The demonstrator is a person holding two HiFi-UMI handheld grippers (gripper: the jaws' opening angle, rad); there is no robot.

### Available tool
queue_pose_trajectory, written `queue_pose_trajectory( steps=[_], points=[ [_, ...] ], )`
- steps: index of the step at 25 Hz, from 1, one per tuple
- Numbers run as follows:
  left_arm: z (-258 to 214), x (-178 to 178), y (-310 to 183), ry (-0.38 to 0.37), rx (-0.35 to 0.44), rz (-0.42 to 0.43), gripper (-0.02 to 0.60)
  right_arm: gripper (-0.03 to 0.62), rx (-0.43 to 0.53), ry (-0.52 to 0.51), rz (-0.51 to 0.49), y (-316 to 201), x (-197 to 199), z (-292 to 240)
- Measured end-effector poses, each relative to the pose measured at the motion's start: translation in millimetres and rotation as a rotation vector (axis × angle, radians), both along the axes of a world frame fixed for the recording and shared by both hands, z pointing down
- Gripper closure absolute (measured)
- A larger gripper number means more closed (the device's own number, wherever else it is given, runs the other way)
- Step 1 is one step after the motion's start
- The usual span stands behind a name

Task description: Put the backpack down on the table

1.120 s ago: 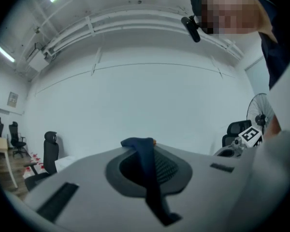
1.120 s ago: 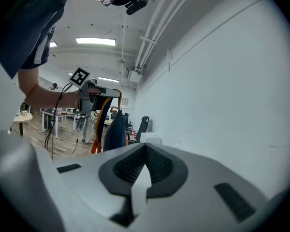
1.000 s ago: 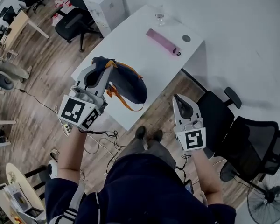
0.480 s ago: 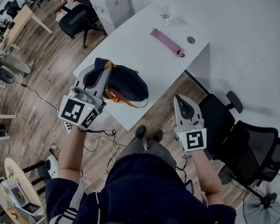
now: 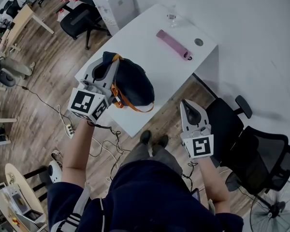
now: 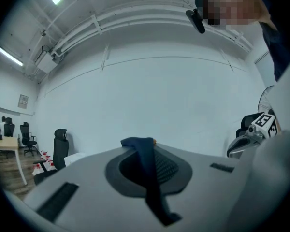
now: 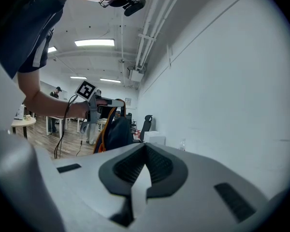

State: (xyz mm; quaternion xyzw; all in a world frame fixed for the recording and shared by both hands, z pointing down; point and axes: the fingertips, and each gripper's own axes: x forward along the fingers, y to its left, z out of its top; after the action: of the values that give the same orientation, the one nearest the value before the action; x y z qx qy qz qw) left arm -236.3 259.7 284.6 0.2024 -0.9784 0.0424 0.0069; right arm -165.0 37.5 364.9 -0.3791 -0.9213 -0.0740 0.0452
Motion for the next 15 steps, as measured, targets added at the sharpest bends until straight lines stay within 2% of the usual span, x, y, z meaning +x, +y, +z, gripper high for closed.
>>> queue_pose_trajectory(
  steps=[15],
  points=[
    [52,-87,17,0.034,0.066,-0.089,0.580,0.597,-0.027,0.012,-0.004,13,-28,1]
  ],
)
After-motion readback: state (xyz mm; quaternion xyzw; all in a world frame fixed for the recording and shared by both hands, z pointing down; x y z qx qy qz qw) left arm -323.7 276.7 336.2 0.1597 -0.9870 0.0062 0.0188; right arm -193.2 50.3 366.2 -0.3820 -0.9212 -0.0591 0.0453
